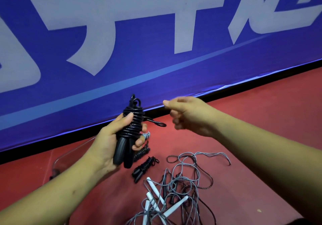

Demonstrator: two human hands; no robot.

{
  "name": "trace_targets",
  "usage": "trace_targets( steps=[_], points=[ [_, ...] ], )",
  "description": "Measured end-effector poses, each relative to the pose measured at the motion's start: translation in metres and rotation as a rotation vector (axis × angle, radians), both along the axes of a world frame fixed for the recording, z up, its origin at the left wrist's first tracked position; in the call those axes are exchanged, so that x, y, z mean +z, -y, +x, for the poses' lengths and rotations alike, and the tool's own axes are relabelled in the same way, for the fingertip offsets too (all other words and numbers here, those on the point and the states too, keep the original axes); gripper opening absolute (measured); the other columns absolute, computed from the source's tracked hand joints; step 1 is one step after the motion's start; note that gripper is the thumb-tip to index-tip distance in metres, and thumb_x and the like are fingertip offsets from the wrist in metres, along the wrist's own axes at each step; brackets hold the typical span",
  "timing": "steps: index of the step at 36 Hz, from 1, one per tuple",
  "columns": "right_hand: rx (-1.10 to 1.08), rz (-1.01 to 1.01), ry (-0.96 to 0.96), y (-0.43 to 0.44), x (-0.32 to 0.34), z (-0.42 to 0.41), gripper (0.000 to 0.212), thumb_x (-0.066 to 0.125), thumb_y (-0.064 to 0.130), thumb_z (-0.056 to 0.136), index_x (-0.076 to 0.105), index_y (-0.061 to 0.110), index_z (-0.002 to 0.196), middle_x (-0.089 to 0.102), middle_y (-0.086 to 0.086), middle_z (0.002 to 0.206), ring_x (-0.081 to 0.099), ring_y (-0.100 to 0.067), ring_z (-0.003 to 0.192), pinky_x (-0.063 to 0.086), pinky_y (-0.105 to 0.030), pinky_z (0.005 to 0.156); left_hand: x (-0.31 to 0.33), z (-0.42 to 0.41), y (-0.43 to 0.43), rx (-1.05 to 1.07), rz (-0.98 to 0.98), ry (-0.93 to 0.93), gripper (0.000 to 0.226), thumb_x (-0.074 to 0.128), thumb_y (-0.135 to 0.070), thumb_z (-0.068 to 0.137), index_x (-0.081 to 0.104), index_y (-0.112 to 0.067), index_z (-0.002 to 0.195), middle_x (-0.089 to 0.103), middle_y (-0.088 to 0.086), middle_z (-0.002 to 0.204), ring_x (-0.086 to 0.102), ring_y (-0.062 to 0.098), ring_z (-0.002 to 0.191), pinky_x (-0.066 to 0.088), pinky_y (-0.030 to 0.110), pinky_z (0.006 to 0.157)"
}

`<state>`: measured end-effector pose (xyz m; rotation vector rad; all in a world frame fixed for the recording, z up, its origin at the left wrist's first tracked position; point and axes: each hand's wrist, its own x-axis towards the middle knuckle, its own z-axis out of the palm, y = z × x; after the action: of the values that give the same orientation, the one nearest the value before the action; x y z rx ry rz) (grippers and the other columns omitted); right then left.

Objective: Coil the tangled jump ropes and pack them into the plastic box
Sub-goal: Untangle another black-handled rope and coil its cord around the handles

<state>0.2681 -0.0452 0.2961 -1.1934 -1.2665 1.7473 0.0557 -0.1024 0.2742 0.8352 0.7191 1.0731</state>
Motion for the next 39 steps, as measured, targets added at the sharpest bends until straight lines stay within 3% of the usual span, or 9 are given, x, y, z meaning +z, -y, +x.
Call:
trace_targets(
  steps=[3,7,11,14,18,24,32,35,39],
  points=[
    [0.209,-0.211,0.124,0.006,-0.008,-0.005,0.06,0.063,0.058,0.08,0.06,0.007,0.112,0.059,-0.009,0.09,0.057,-0.019,0.067,0.047,-0.03,0.06,0.002,0.002,0.0,-0.023,0.013,0.039,0.065,0.087,-0.035,0.064,0.048,-0.015,0.112,0.057,0.017,0.083,0.049,0.022,0.052,0.039,0.025,0.045],
    [0.338,-0.216,-0.012,0.011,-0.013,-0.015,0.044,0.058,0.037,0.095,0.058,0.008,0.128,0.061,-0.017,0.111,0.063,-0.022,0.083,0.055,-0.03,0.072,0.004,0.002,-0.001,-0.023,-0.02,0.124,0.061,0.086,-0.035,0.065,0.053,-0.012,0.111,0.057,0.015,0.083,0.049,0.02,0.05,0.04,0.023,0.044],
    [0.383,-0.052,0.114,0.013,-0.011,-0.013,0.012,0.06,0.023,0.096,0.066,0.013,0.1,0.058,-0.002,0.087,0.056,-0.014,0.074,0.049,-0.028,0.07,0.01,-0.001,0.001,-0.03,-0.031,0.18,0.03,0.071,-0.035,0.073,0.072,-0.013,0.094,0.058,0.011,0.08,0.046,0.018,0.048,0.038,0.023,0.043],
    [0.437,0.047,0.139,0.015,-0.009,-0.011,0.017,0.054,0.02,0.1,0.066,0.014,0.09,0.064,0.003,0.082,0.061,-0.019,0.083,0.051,-0.033,0.077,0.01,-0.007,0.003,-0.06,-0.036,0.182,0.028,0.068,-0.035,0.075,0.071,-0.014,0.093,0.057,0.011,0.078,0.046,0.017,0.048,0.037,0.022,0.043],
    [0.252,0.0,-0.09,0.011,-0.003,-0.013,0.019,0.049,0.016,0.101,0.059,0.005,0.089,0.069,-0.022,0.097,0.07,-0.034,0.088,0.058,-0.035,0.076,0.006,-0.014,0.0,-0.07,-0.051,0.14,0.032,0.077,-0.036,0.071,0.071,-0.013,0.093,0.057,0.011,0.08,0.046,0.017,0.05,0.036,0.023,0.045],
    [-0.032,0.013,-0.234,0.005,0.003,-0.022,0.022,0.047,0.011,0.102,0.05,0.006,0.08,0.064,-0.005,0.061,0.069,-0.024,0.058,0.056,-0.026,0.057,-0.001,-0.005,0.001,-0.111,-0.145,0.048,0.062,0.091,-0.036,0.056,0.059,-0.009,0.103,0.057,0.017,0.078,0.046,0.021,0.048,0.037,0.024,0.043],
    [-0.138,-0.152,-0.492,0.005,0.0,-0.026,0.008,0.066,0.01,0.09,0.059,0.01,0.087,0.063,-0.015,0.085,0.062,-0.014,0.063,0.055,-0.022,0.065,-0.001,-0.002,0.001,-0.122,-0.097,-0.002,0.066,0.089,-0.037,0.061,0.053,-0.014,0.111,0.056,0.02,0.08,0.047,0.022,0.049,0.036,0.026,0.044],
    [-0.18,-0.157,-0.398,0.004,-0.001,-0.031,0.008,0.065,0.011,0.092,0.059,0.008,0.087,0.062,-0.015,0.085,0.057,-0.012,0.059,0.05,-0.021,0.058,-0.002,0.001,0.002,-0.094,-0.056,-0.097,0.044,0.083,-0.032,0.068,0.063,-0.015,0.104,0.057,0.022,0.08,0.048,0.023,0.049,0.036,0.024,0.044],
    [-0.185,-0.072,-0.167,0.007,0.001,-0.037,0.01,0.054,0.01,0.097,0.055,0.013,0.087,0.059,0.003,0.05,0.042,-0.013,0.054,0.034,-0.026,0.055,-0.007,0.005,0.005,-0.04,-0.016,-0.228,0.031,0.065,-0.025,0.079,0.067,-0.015,0.109,0.058,0.025,0.079,0.05,0.025,0.05,0.039,0.026,0.042]
  ],
)
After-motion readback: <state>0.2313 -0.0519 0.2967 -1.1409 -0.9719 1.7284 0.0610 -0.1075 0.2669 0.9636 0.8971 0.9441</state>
